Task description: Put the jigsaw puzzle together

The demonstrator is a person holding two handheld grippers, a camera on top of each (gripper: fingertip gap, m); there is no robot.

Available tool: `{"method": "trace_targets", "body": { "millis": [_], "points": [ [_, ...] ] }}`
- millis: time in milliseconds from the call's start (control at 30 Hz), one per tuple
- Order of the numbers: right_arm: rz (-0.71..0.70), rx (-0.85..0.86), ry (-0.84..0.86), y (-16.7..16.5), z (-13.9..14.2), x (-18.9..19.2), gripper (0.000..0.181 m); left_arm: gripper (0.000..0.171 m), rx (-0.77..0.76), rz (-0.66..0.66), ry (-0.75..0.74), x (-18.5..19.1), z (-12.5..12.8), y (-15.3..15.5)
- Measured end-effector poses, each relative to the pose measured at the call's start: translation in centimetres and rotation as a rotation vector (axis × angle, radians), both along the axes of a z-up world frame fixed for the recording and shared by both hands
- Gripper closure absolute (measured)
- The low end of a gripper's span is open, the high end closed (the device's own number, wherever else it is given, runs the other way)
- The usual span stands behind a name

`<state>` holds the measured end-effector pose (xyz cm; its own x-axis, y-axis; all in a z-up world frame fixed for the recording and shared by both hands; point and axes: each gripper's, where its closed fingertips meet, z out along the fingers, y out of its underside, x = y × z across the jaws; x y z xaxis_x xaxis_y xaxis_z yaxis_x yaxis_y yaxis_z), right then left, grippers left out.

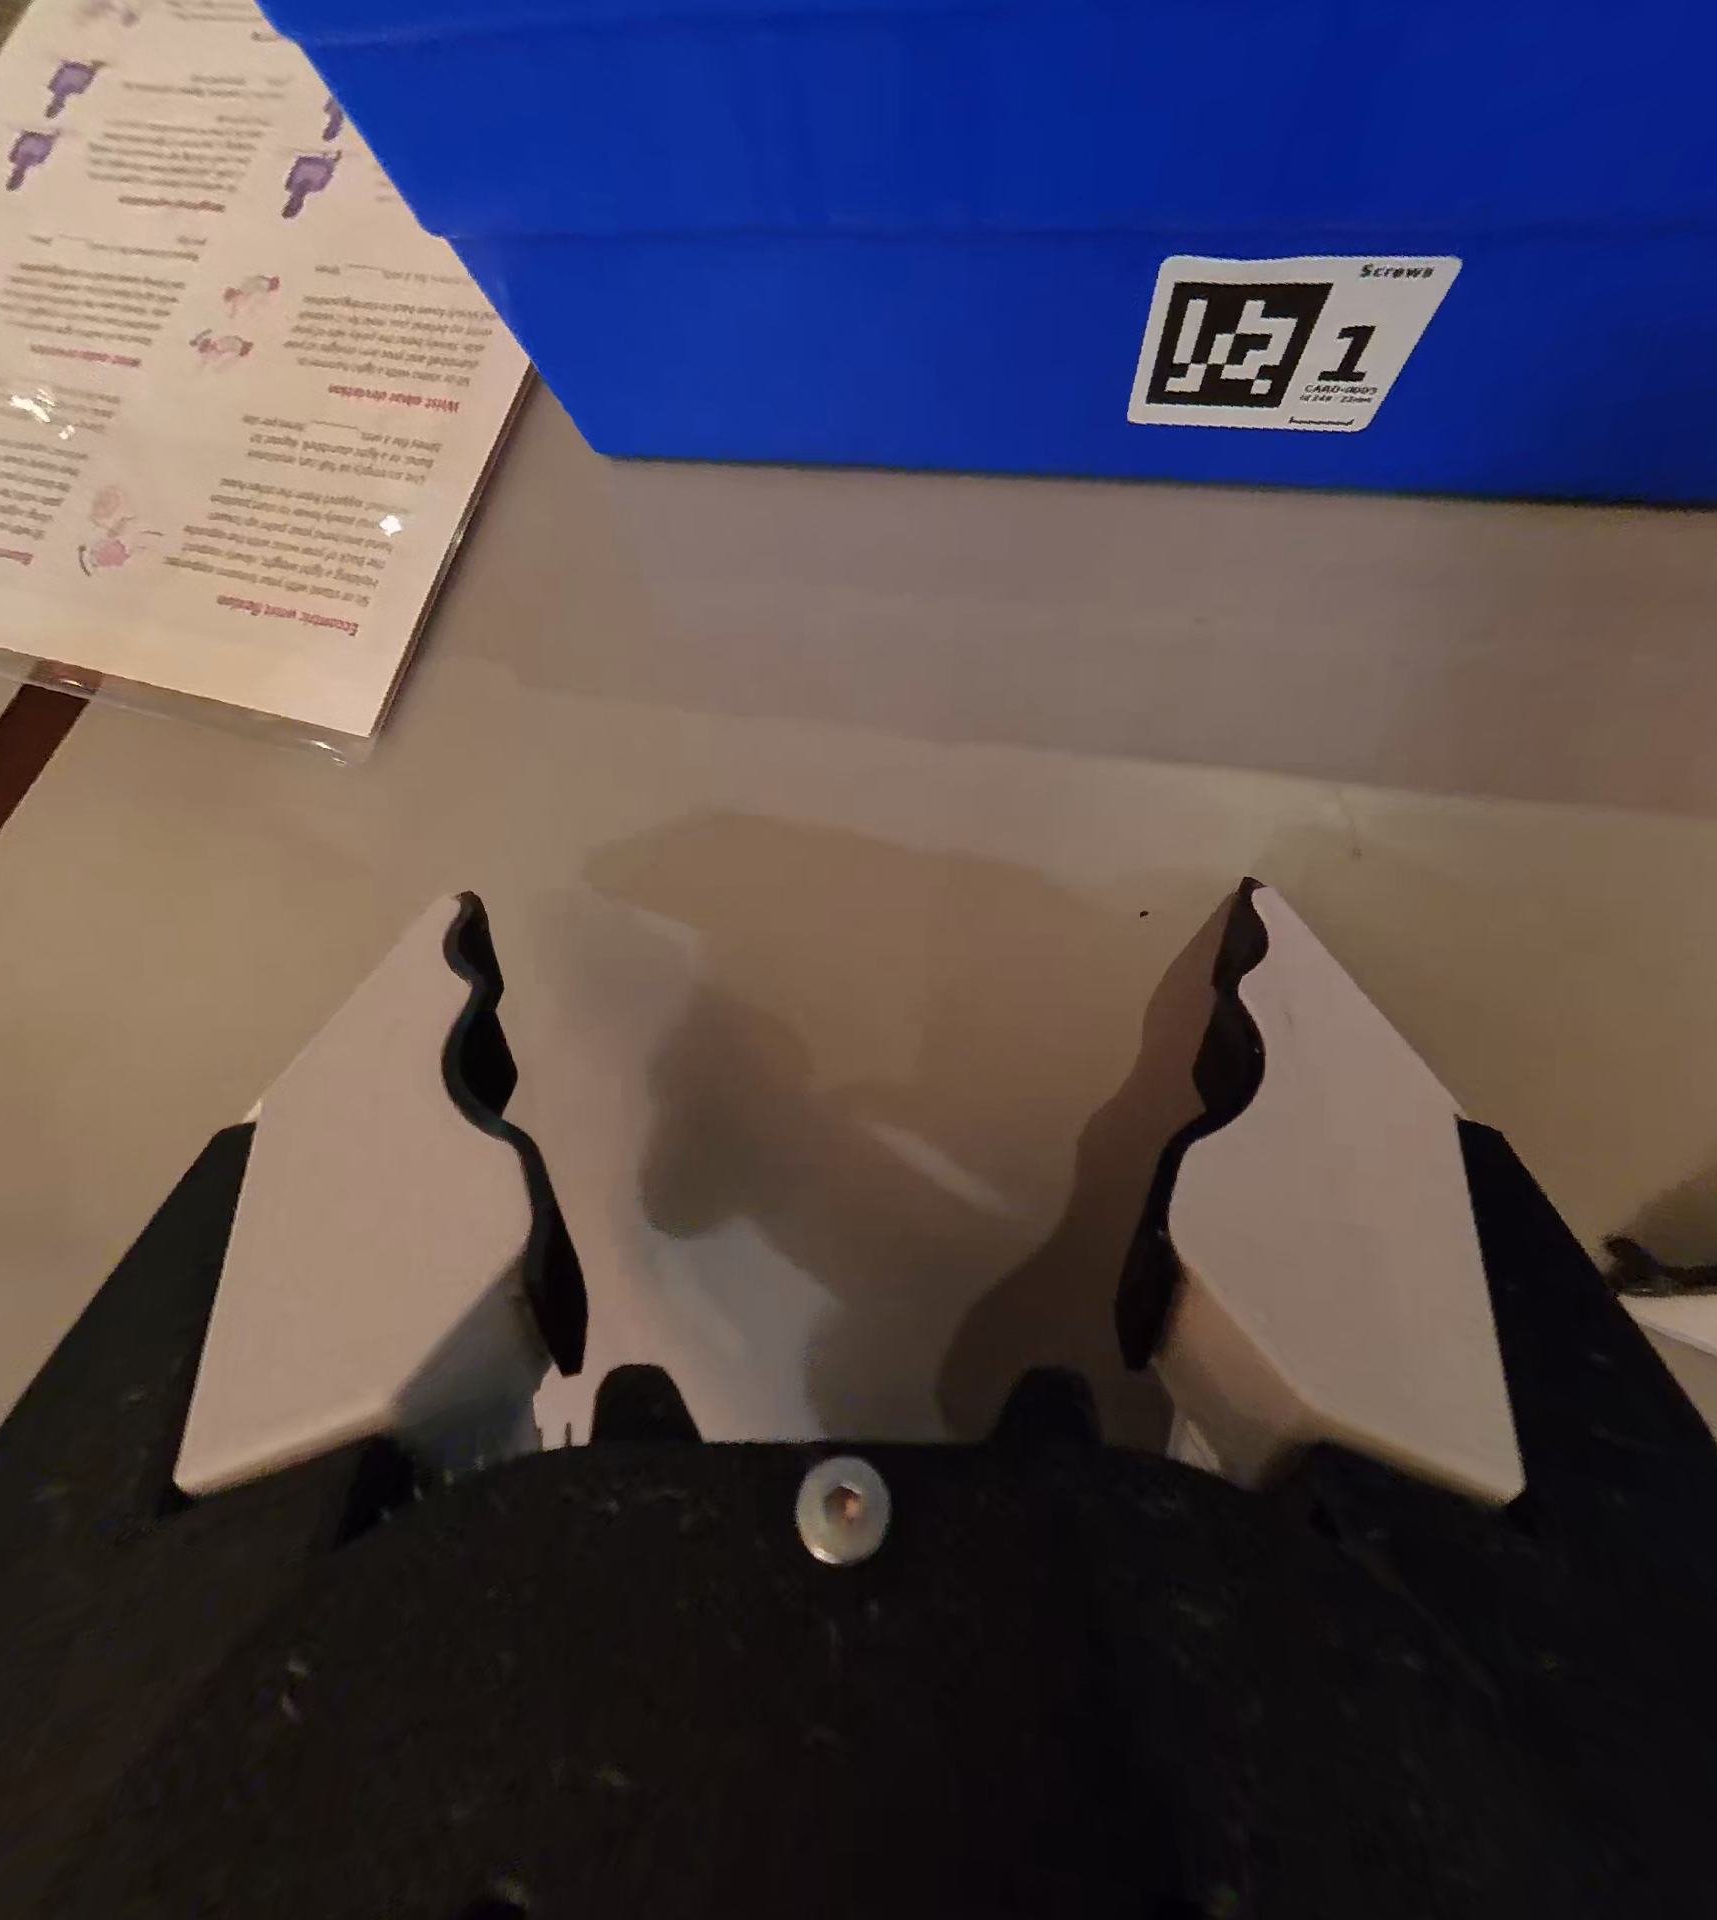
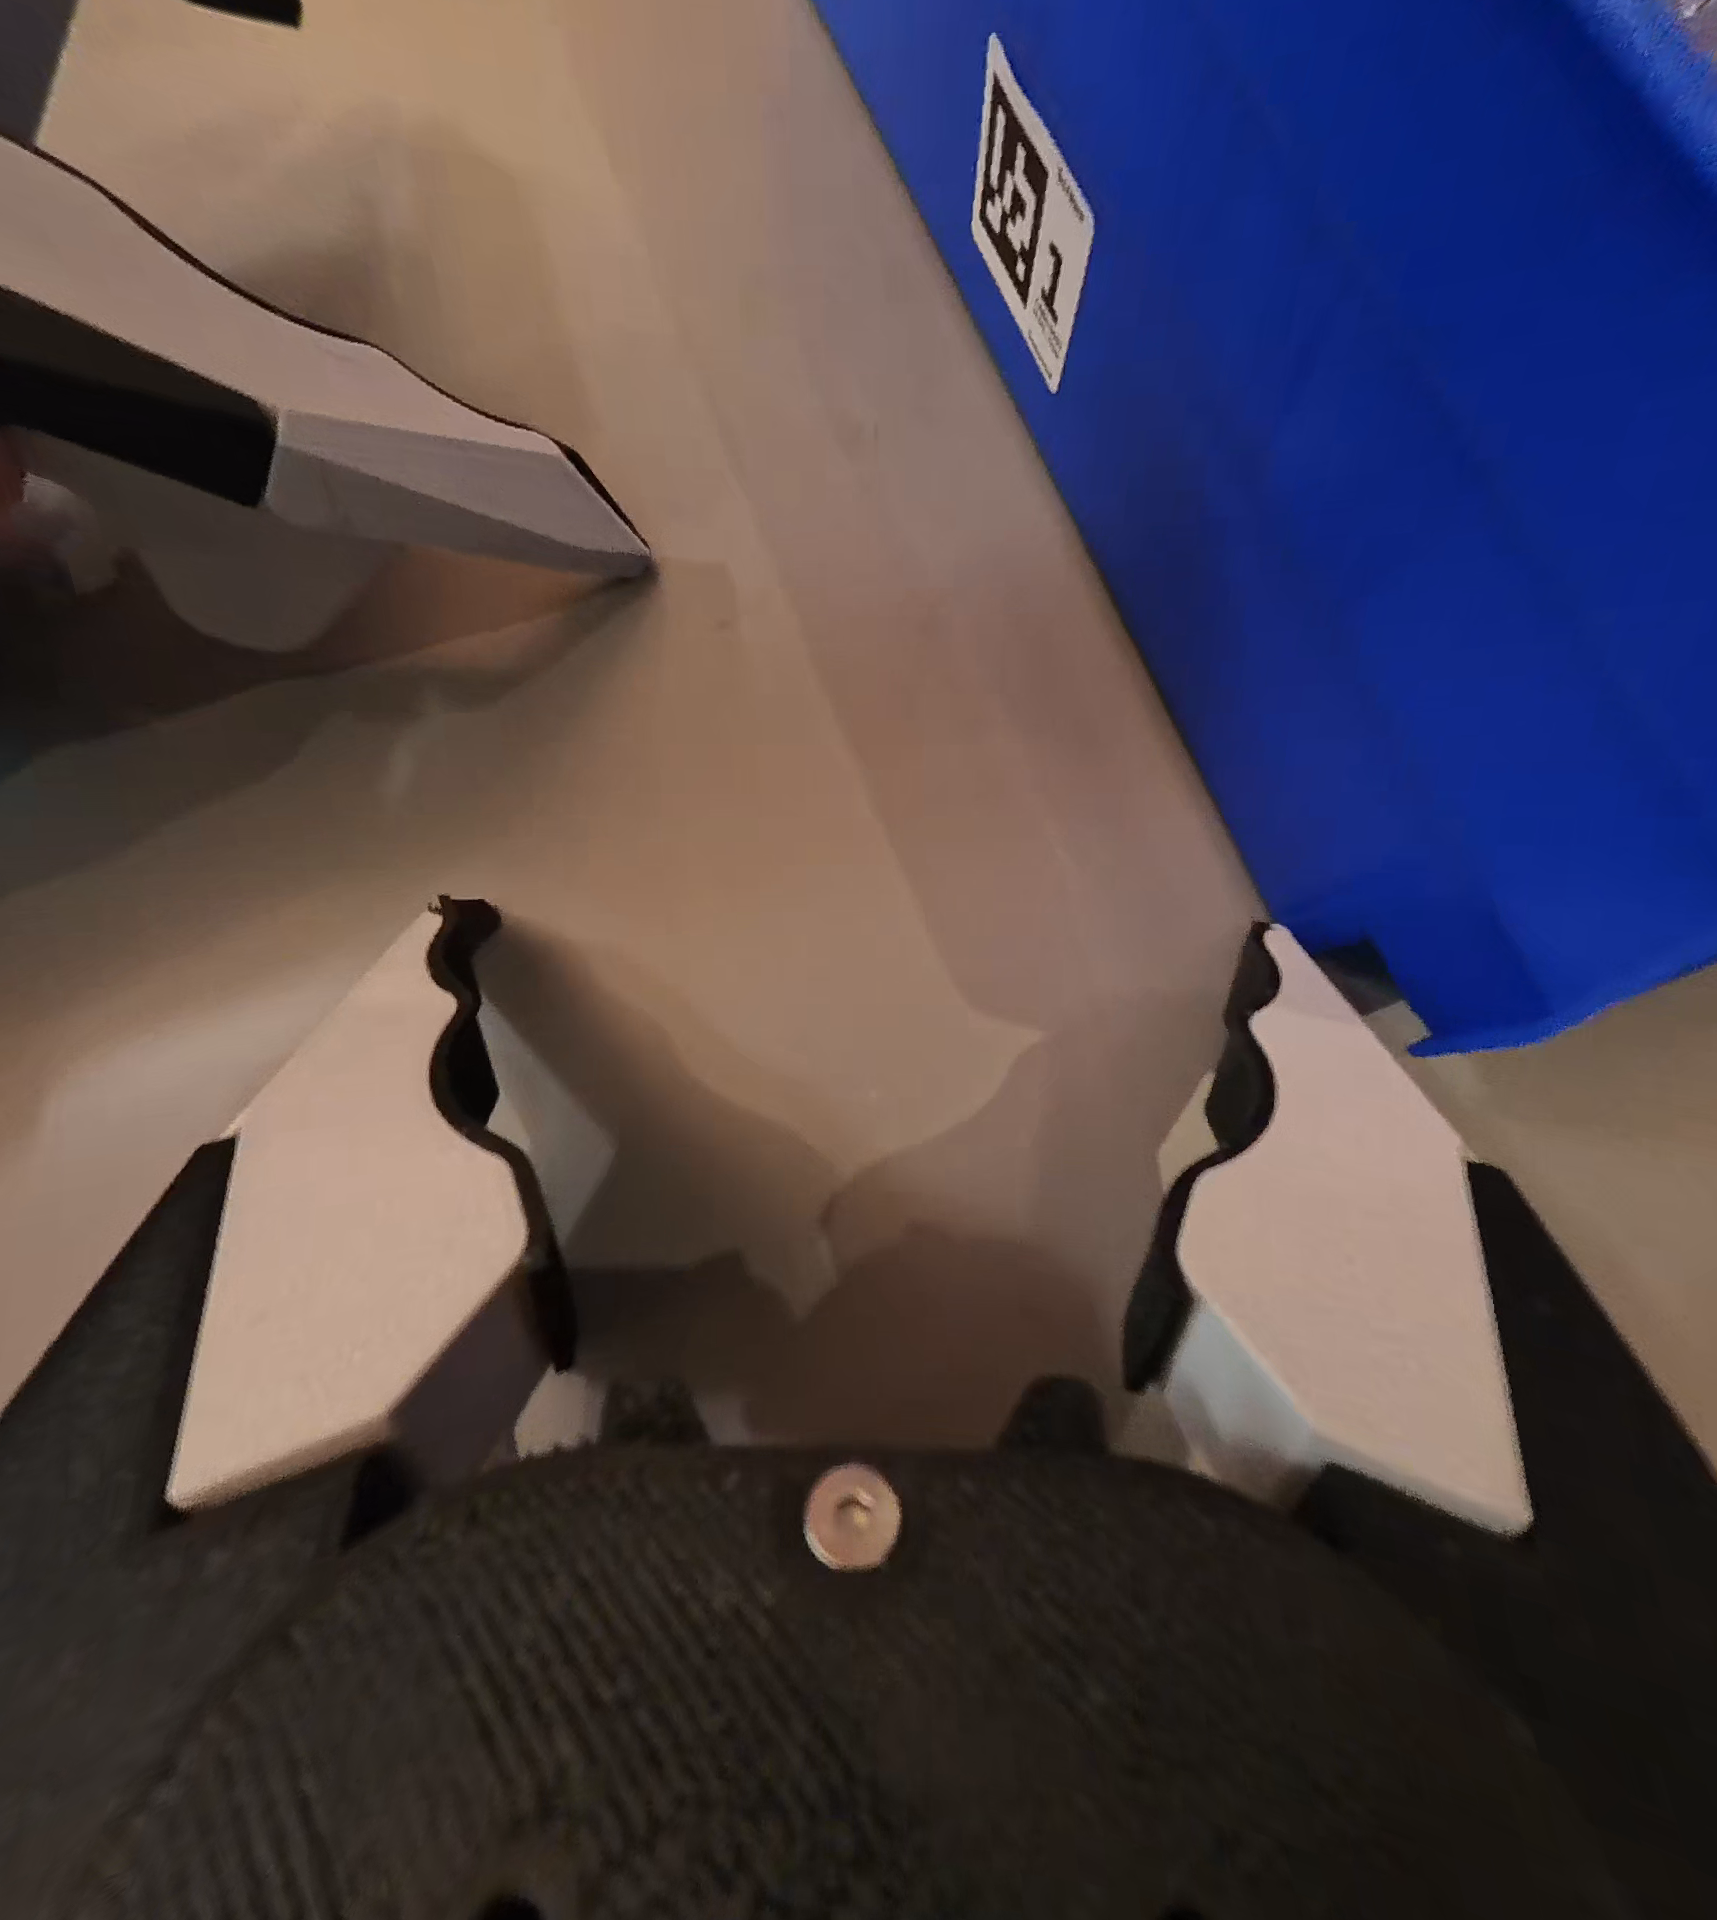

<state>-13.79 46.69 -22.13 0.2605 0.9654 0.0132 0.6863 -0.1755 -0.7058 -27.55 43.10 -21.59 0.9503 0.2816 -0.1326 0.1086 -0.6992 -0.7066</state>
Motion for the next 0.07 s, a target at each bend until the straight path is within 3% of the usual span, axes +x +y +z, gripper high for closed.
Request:
{"method": "trace_targets", "body": {
  "millis": [67],
  "points": [
    [0.001, 0.000, -0.002, -0.07, -0.04, -0.03, 0.039, 0.037, -0.008, 0.007, -0.047, 0.01, -0.33, -0.13]
  ]
}}
